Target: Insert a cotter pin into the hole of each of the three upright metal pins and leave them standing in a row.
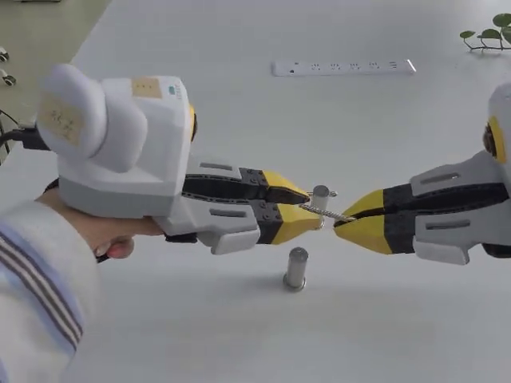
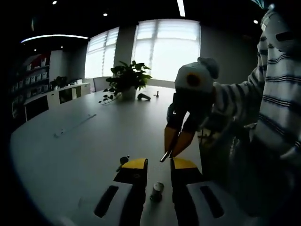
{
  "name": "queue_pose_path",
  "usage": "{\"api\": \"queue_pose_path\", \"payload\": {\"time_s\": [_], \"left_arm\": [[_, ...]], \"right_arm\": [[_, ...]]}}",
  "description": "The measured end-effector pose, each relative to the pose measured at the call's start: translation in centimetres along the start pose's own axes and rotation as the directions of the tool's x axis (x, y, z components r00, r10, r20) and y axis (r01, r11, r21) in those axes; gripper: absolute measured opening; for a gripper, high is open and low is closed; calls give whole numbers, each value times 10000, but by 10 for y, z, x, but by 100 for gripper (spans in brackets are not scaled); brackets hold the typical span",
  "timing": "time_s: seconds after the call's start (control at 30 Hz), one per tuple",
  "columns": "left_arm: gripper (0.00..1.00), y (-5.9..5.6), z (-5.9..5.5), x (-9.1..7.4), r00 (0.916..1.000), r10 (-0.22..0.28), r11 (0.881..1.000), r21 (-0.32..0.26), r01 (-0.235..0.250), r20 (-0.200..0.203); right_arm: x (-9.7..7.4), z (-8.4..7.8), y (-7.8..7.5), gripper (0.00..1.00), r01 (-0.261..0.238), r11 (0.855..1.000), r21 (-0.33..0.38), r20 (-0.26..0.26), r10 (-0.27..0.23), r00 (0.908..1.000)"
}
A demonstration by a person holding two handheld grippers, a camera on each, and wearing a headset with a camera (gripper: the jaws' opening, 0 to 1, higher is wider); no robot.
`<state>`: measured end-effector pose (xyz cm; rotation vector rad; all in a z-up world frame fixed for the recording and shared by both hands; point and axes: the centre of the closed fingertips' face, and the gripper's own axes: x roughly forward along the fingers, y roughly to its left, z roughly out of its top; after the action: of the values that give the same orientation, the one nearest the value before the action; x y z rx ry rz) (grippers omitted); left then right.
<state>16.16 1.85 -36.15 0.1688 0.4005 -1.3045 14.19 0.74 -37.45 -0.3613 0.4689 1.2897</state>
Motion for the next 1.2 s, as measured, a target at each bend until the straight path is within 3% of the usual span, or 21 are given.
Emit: {"api": "queue_pose_path", "payload": {"time_s": [0.07,0.23,0.4,0.63,0.87,1.2], "left_arm": [[24,1,-7,1,9996,7,9999,106,-4,-295],[22,-4,-17,5,9975,-228,9997,78,234,-664],[26,-8,-35,11,9895,-443,9987,190,473,-1373],[36,-1,-51,19,9774,-10,9990,428,103,-2115],[26,0,-66,26,9618,-4,9982,569,166,-2737],[16,3,-70,31,9588,117,9986,530,35,-2837]], "right_arm": [[0,-4,-3,0,113,9999,-78,-156,-114,9998],[0,-22,-8,0,294,9992,-281,-832,-316,9960],[1,-41,-9,0,208,9982,-565,-1526,-293,9879],[8,-66,-12,0,67,9972,-741,-2191,-228,9754],[12,-73,-13,0,-97,9962,-860,-2444,-117,9696],[18,-80,-15,0,-402,9936,-1057,-2628,111,9648]]}}
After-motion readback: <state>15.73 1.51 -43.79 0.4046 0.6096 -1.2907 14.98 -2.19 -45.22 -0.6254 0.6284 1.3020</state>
